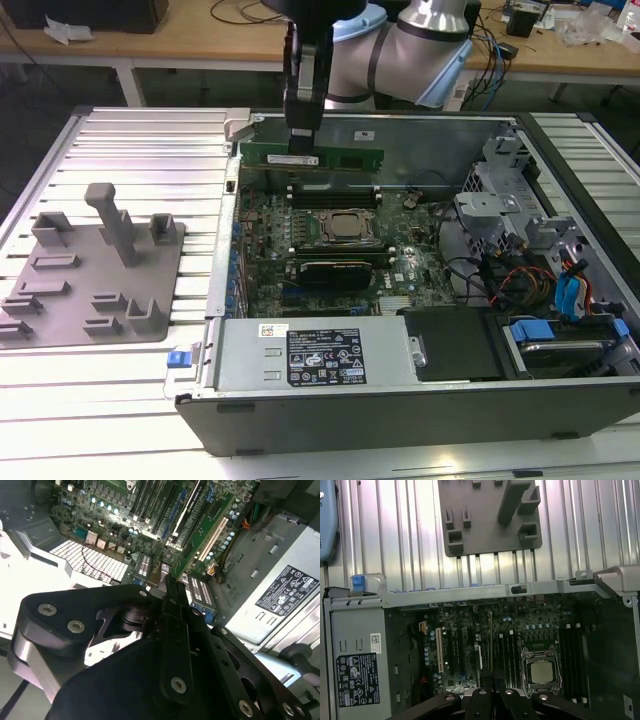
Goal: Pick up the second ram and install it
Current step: 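Pick up the second ram and move it above second insertion slot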
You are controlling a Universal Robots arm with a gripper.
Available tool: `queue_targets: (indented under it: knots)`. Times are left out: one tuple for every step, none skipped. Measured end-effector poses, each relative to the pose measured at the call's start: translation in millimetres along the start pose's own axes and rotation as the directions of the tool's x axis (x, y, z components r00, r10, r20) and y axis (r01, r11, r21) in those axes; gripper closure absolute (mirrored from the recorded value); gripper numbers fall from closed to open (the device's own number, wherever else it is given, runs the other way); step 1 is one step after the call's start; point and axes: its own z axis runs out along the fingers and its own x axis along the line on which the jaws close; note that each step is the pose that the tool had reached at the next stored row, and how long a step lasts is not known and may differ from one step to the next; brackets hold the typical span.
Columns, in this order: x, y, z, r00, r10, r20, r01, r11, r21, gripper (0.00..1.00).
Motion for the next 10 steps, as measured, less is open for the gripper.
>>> queue_targets:
  knots:
    - [-4.5,0.4,0.5,1.0,0.0,0.0,0.0,1.0,-0.0001,0.91]
    - [-8.0,0.6,1.1,1.0,0.0,0.0,0.0,1.0,0.0,0.91]
    - [-12.1,0.5,2.3,1.0,0.0,0.0002,0.0,1.0,0.0,0.91]
    - [-16.4,-0.1,4.3,1.0,0.0,0.0001,0.0,1.0,0.0,0.91]
    - [-19.7,-0.8,5.7,1.0,0.0,-0.0001,0.0,1.0,-0.0001,0.91]
    - [-23.6,-1.8,7.7,1.0,0.0,0.0001,0.0,1.0,-0.0001,0.91]
    - [-27.0,-4.0,10.3,1.0,0.0,0.0,0.0,1.0,-0.0003,0.91]
    - [-28.3,-6.0,11.5,1.0,0.0,0.0,0.0,1.0,-0.0004,0.91]
    - [-29.7,-9.1,12.7,1.0,0.0,0.0,0.0,1.0,-0.0008,0.91]
    - [-31.7,-15.3,14.4,1.0,0.0,0.0,0.0,1.0,-0.0017,0.91]
